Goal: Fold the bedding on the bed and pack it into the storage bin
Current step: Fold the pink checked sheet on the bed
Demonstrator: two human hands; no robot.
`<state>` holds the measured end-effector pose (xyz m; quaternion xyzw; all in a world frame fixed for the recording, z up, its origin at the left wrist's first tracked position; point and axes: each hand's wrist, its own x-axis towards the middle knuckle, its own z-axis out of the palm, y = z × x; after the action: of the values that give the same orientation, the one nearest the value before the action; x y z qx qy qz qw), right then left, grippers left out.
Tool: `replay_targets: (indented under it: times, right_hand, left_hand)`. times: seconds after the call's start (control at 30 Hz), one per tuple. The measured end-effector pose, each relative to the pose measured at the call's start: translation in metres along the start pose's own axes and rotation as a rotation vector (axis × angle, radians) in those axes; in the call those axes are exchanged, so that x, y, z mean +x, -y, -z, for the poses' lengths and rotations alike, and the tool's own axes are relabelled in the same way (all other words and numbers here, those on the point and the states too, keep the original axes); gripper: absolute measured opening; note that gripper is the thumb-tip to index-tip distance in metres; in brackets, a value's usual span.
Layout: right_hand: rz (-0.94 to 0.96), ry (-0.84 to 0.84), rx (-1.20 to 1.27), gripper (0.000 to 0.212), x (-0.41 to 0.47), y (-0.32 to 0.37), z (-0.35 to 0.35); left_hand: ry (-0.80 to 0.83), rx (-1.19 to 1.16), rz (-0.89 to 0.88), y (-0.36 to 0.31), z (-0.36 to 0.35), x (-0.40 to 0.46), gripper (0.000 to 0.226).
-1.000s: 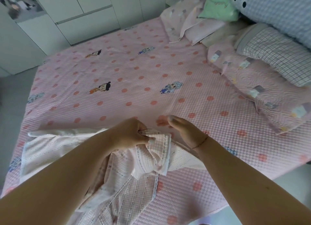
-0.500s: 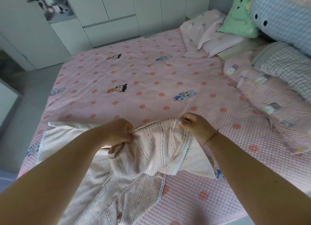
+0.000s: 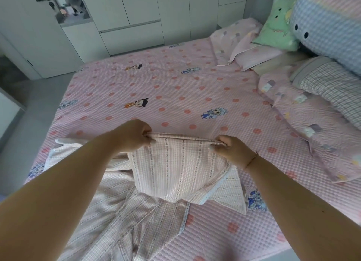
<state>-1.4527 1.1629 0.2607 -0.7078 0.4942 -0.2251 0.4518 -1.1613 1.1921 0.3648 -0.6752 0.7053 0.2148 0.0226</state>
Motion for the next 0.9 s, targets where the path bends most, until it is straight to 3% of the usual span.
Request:
replay_targets:
  times: [0.1,0.2,0.3,0.33,0.4,0.43,0.53,0.63,0.77,0.9]
  right_hand:
    - [0.009,0.018,-0.037,0.02,0.0,0.01,0.0]
    - [0.033,-0.076,-0.043,0.023,0.009,0.029,0.008]
    - [0.059,-0.157,0.102,0.079,0.02,0.055,0.025]
    - [0.081,-0.192,0.135,0.079,0.024,0.063,0.032]
    - [0.084,-0.273,0.145,0.047,0.033,0.079,0.046]
    - [0.084,-0.327,0.139,0.04,0.038,0.085,0.051]
    - [0.043,-0.449,0.14,0.046,0.053,0.091,0.059]
    - [-0.073,-0.395,-0.007,0.042,0.056,0.084,0.047]
    - [-0.144,-0.283,-0.368,0.044,0.058,0.066,0.028]
    - [-0.249,-0.295,-0.697,0.052,0.058,0.062,0.026]
  left_hand:
    - [-0.163,-0.078,-0.015,-0.004,0.01,-0.003,0.016]
    - [-0.317,-0.131,-0.017,-0.01,0.026,-0.008,0.017]
    - [-0.474,-0.204,-0.023,-0.014,0.054,-0.012,0.014]
    - [-0.529,-0.235,-0.034,-0.015,0.064,-0.012,0.012]
    - [-0.624,-0.298,-0.054,-0.017,0.082,-0.014,0.016]
    - [-0.65,-0.319,-0.057,-0.016,0.086,-0.014,0.019]
    - [-0.609,-0.339,-0.074,-0.011,0.076,-0.015,0.022]
    - [-0.526,-0.371,-0.051,0.006,0.042,-0.01,0.02]
    - [-0.433,-0.486,0.065,0.025,-0.005,-0.005,0.019]
    - [-0.348,-0.576,0.189,0.04,-0.054,-0.013,0.038]
